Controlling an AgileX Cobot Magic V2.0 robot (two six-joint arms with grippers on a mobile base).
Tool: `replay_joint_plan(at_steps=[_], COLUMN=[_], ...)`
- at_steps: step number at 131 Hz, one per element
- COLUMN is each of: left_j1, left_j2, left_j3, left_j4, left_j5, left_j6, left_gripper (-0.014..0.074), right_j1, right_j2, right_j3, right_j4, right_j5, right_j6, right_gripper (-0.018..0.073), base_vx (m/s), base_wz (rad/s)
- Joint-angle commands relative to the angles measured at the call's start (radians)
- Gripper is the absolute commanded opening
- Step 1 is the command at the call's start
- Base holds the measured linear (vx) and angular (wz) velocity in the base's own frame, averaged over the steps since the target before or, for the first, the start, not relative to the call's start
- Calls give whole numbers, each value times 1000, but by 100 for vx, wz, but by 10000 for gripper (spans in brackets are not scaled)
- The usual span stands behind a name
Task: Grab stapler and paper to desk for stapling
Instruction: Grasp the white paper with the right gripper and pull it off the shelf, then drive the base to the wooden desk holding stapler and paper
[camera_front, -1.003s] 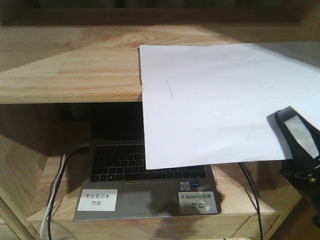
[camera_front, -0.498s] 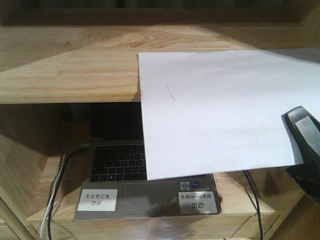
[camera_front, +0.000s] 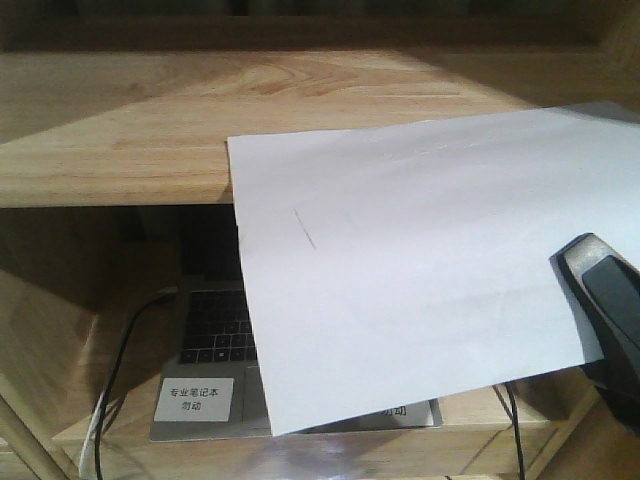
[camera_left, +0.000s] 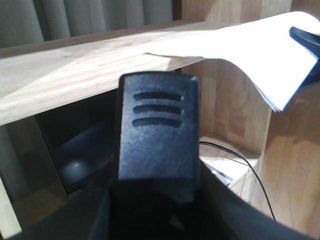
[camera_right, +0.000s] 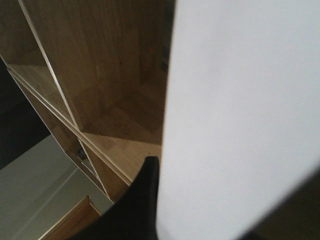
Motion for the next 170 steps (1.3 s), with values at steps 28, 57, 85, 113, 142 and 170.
replay_joint_plan(at_steps=[28, 57, 85, 113, 142, 170], left_j1=[-1, -1, -1, -1, -1, -1], left_j2=[19, 19, 19, 19, 19, 19], left_j3=[-22, -22, -22, -22, -22, -22], left_j4=[-12, -12, -12, -12, -12, -12], left_j5=[-115, -115, -115, -115, -115, -115], left_j6=[0, 0, 0, 0, 0, 0], left_gripper=[-6, -6, -6, -6, -6, -6], right_j1=[-115, -228, -324, -398, -396, -396], right_j2=[-135, -365, -580, -686, -686, -686], right_j3=[-53, -53, -16, 47, 47, 47], right_j4=[-79, -115, -95, -66, -67, -66], right_j5=[-137, -15, 103, 126, 125, 118], right_j6=[53, 138, 202, 276, 276, 276], right_gripper=[-6, -6, -6, -6, -6, -6], base_vx=[0, 0, 0, 0, 0, 0], base_wz=[0, 0, 0, 0, 0, 0])
